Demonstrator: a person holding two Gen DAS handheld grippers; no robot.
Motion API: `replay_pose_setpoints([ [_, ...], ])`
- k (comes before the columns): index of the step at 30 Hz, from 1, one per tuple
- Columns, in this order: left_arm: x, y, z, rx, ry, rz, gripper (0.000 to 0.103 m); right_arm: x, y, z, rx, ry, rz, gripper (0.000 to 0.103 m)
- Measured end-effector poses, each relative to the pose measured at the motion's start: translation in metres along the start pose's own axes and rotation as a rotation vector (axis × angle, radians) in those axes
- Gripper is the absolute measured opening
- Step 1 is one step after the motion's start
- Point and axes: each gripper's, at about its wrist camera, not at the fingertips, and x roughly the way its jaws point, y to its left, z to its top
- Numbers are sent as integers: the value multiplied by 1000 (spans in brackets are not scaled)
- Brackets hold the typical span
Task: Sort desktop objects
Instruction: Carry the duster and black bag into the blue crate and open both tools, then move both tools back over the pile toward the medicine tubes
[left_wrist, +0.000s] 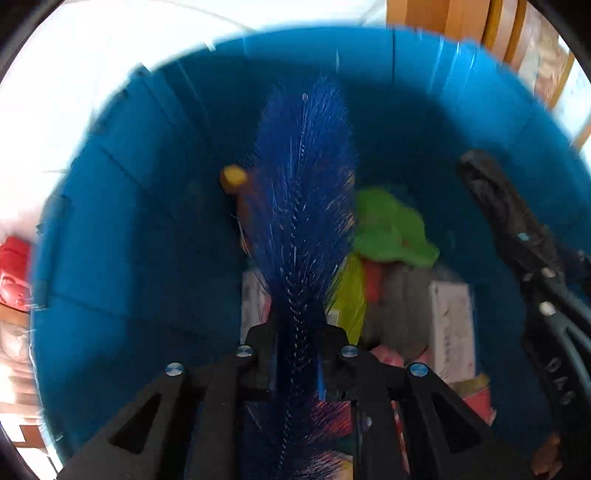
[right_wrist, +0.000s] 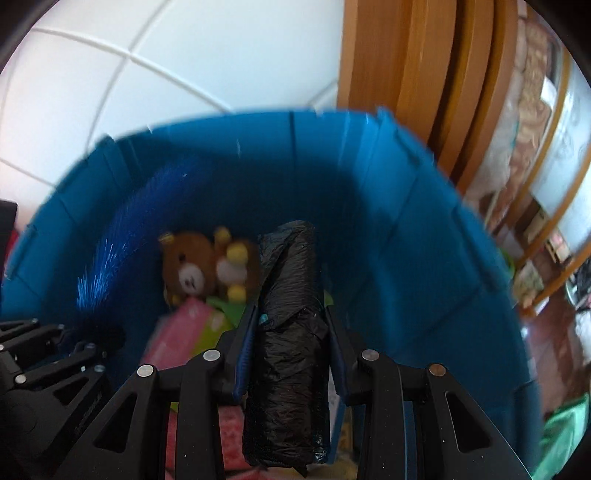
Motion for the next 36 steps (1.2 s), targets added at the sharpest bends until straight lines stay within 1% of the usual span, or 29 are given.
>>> replay_pose_setpoints([
  [2,13,2,-1,-24,66,-16,17,14,-6,-5,-12,36,-35,35],
  [4,17,5,-2,-43,86,-37,22,22,-9,-8,-24,51,-55,35],
  [5,15,6,-2,-47,80,-37,24,24,-9,-10,-28,56,-56,35],
  [8,4,4,-6,-37,35,-26,36,27,-12,-11,-22,63,-46,35],
  [9,1,3,-6,-31,24,-21,44,28,-12,-10,-18,64,-41,35],
  [10,-1,3,-7,-28,15,-13,48,28,-12,-10,-14,65,-37,35],
  [12,0,6,0,-25,3,-1,49,30,-12,-8,-1,74,-27,36],
  [14,0,8,1,-30,2,-2,49,28,-12,-7,4,66,-21,41],
  [15,4,7,4,-36,5,-5,49,27,-12,-6,3,58,-21,50],
  [16,4,8,4,-41,8,-7,49,25,-12,-6,2,52,-20,64],
  [18,4,11,4,-50,11,-6,49,23,-10,-5,-2,46,-18,79],
  [20,3,11,4,-51,4,-1,49,22,-8,-5,-8,47,-21,81],
  [21,1,12,4,-50,0,-1,49,23,-9,-6,-7,49,-19,84],
  [22,-1,13,4,-51,-2,-2,49,23,-9,-6,-4,52,-15,90],
  [23,-1,14,3,-53,-4,-5,49,23,-10,-7,-1,55,-15,91],
  [29,-15,21,-2,-77,-36,-16,49,23,-14,-10,8,74,-37,91],
  [32,-35,24,-9,-92,-97,-18,49,17,-12,-11,-22,66,-74,92],
  [33,-42,24,-11,-88,-115,-30,49,12,-11,-10,-32,56,-74,96],
  [34,-50,25,-14,-85,-134,-43,49,7,-10,-10,-35,48,-72,103],
  [36,-68,25,-22,-74,-174,-81,49,-10,-8,-9,-40,18,-65,103],
])
